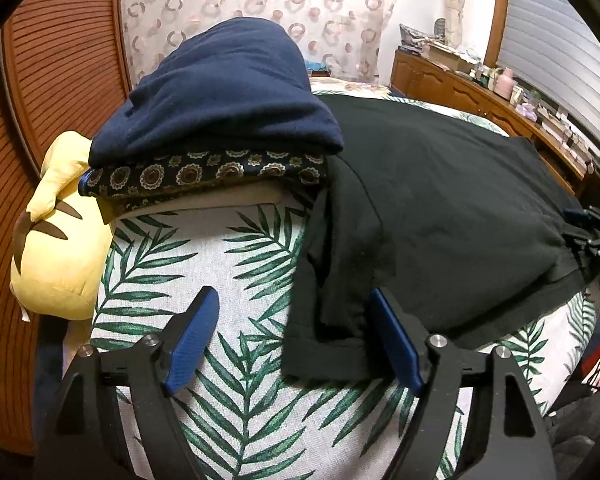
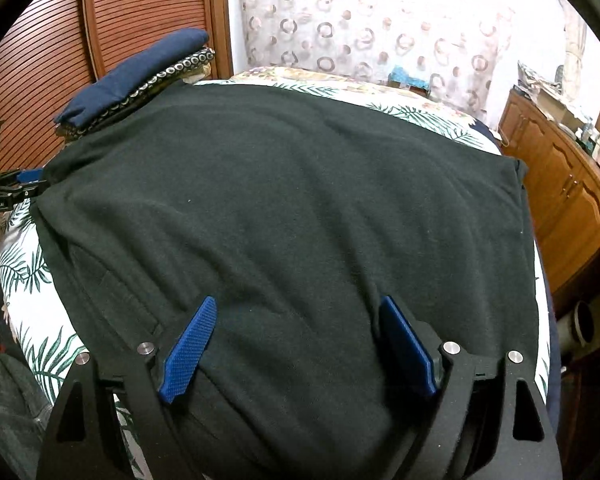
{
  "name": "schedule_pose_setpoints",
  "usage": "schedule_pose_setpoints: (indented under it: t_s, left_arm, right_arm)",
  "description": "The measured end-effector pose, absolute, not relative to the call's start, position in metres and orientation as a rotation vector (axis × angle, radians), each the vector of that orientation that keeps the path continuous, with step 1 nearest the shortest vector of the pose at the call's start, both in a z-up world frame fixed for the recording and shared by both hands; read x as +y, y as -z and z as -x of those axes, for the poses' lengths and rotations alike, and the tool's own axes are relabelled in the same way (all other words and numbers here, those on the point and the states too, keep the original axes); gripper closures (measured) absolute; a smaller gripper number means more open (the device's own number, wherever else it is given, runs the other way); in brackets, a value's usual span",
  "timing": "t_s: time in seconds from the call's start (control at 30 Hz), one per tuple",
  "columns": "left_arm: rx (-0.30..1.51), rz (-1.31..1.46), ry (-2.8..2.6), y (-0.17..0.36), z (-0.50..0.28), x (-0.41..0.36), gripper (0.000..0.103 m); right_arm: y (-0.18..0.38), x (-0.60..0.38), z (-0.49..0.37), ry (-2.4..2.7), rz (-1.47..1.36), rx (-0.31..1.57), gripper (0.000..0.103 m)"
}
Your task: Fold small clothes
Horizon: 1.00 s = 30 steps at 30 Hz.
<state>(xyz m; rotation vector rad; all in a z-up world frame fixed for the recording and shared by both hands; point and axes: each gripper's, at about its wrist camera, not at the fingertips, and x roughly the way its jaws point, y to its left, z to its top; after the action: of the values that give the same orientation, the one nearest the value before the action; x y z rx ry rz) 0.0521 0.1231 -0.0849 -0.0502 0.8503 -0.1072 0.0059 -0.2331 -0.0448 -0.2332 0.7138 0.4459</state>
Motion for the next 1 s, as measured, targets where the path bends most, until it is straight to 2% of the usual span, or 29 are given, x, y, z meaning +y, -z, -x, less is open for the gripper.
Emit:
schedule_pose_setpoints:
  t_s: [0.03, 0.07, 0.1, 0.17, 0.27, 0.67, 1.0]
  left_arm:
    - [0.843, 0.053, 0.108, 0.084, -0.051, 0.123, 0.054]
    - [0.843, 0.053, 0.118, 0.083, -0.051, 0.123, 0.063]
    - [0.846, 0.059, 0.133, 0.082, -0.051, 0.122, 0.066]
    - [0.851, 0.063, 0.156, 0.082, -0.051, 0.119, 0.081]
    - [0.861, 0.067, 0.186, 0.08, -0.051, 0.113, 0.096]
    - [0.687, 0.072, 0.297, 0.017, -0.053, 0.069, 0.098]
    - [0.629, 0.058, 0.365, -0.006, -0.071, 0.029, 0.098]
  right_arm:
    - [0.045, -0.233, -0.006, -0.446, 0.233, 0.714, 0.017]
    - [0.045, -0.234, -0.006, -0.446, 0.233, 0.714, 0.017]
    - [0.045, -0.234, -0.006, -0.446, 0.233, 0.714, 0.017]
    - [0.045, -0.232, -0.007, -0.446, 0.233, 0.714, 0.017]
    - [0.045, -0.232, -0.007, -0.446, 0.233, 0.714, 0.017]
    - [0.046, -0.233, -0.007, -0.448, 0.234, 0.715, 0.017]
    - [0.046, -0.232, -0.005, -0.445, 0.231, 0.712, 0.017]
